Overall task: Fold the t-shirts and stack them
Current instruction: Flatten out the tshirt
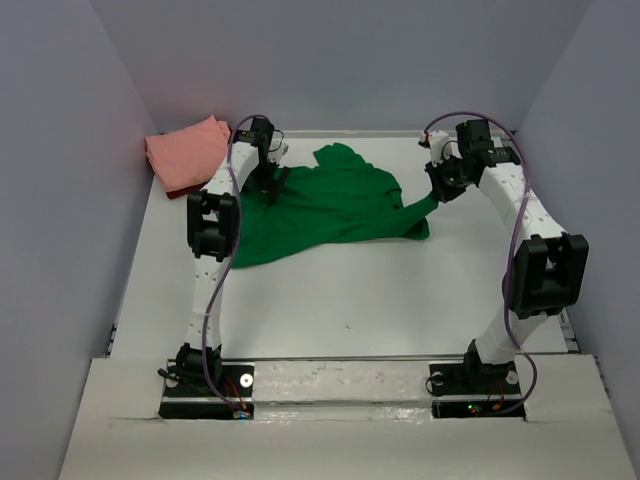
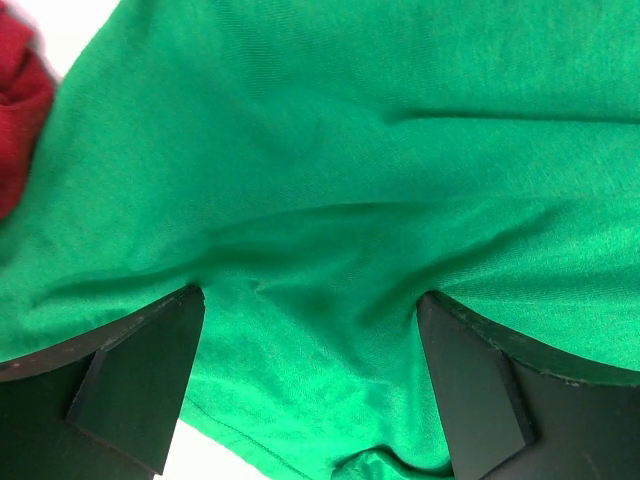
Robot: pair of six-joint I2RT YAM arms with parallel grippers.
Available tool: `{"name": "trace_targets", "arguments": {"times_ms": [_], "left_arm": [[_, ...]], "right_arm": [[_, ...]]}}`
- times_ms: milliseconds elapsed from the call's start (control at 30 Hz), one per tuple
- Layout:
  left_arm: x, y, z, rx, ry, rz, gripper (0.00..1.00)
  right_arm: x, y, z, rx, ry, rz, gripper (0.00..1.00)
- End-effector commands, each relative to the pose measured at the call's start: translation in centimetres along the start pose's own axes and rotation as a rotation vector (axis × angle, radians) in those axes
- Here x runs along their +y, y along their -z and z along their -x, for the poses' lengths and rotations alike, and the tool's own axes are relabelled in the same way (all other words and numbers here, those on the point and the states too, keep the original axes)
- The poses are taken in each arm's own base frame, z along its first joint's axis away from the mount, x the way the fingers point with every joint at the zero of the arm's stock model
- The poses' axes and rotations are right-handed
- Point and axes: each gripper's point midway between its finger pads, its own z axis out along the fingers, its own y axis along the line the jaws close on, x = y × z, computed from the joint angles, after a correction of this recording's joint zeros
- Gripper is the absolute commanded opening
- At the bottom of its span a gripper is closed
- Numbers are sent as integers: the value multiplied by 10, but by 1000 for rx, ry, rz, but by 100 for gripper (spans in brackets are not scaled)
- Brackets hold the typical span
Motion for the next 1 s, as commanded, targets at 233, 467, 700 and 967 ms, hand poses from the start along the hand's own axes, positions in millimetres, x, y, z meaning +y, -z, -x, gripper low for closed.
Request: {"name": "trace_targets", "arguments": {"times_ms": [233, 467, 700, 967], "left_arm": [[13, 71, 7, -106, 15, 14, 99], [-10, 173, 0, -278, 8, -91, 99], [-26, 221, -41, -323, -23, -120, 99], [-53, 183, -112, -112, -91, -235, 95]], "right_arm": [[14, 11, 19, -65, 7, 57, 0], [33, 18, 19, -89, 8, 143, 0], [41, 17, 8, -67, 8, 175, 0], [46, 21, 6, -75, 5, 188, 0]]}}
